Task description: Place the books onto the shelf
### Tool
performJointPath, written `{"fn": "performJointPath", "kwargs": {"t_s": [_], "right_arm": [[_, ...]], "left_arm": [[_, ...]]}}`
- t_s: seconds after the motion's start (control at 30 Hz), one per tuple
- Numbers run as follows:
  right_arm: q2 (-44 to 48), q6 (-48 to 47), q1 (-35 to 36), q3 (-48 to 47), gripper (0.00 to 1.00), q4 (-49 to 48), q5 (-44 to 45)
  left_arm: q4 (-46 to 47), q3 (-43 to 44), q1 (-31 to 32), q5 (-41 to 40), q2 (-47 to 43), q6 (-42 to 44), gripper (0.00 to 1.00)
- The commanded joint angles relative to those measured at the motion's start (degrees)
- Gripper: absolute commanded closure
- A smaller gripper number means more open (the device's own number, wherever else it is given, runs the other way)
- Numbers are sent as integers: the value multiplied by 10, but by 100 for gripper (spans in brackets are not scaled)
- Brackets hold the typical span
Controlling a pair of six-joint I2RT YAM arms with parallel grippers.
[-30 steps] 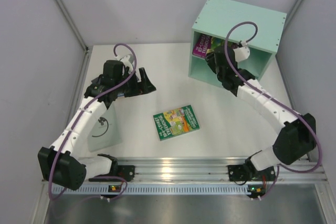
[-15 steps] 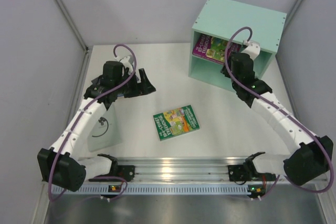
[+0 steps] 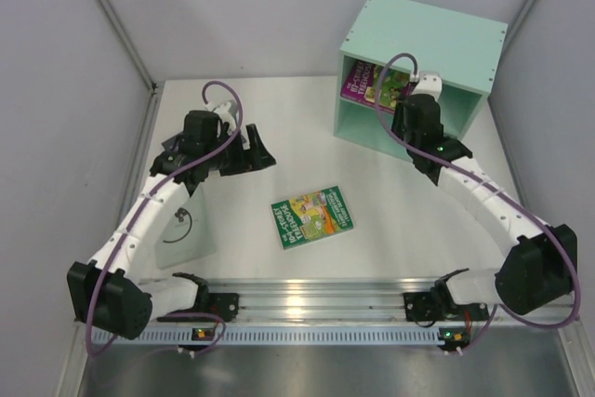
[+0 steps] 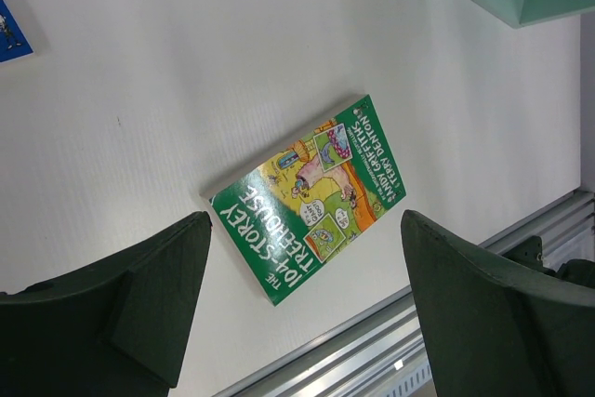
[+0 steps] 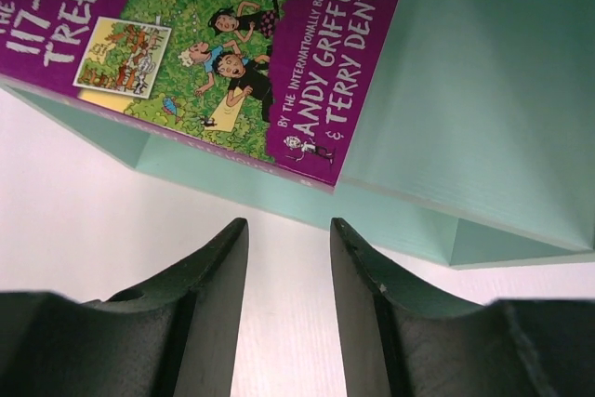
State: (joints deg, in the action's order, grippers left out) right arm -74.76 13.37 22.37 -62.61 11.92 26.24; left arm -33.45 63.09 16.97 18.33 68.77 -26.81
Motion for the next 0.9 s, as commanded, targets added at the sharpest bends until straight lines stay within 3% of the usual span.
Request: {"fn": "performJointPath", "kwargs": {"t_s": [0.0, 0.87], "right_arm": [[-15, -26, -6, -6, 59, -37, 9], [-43, -93, -7, -31, 65, -48, 63]], "left_arm": [[18, -1, 1, -1, -2, 11, 12], [20, 5, 1, 0, 4, 15, 12]]}}
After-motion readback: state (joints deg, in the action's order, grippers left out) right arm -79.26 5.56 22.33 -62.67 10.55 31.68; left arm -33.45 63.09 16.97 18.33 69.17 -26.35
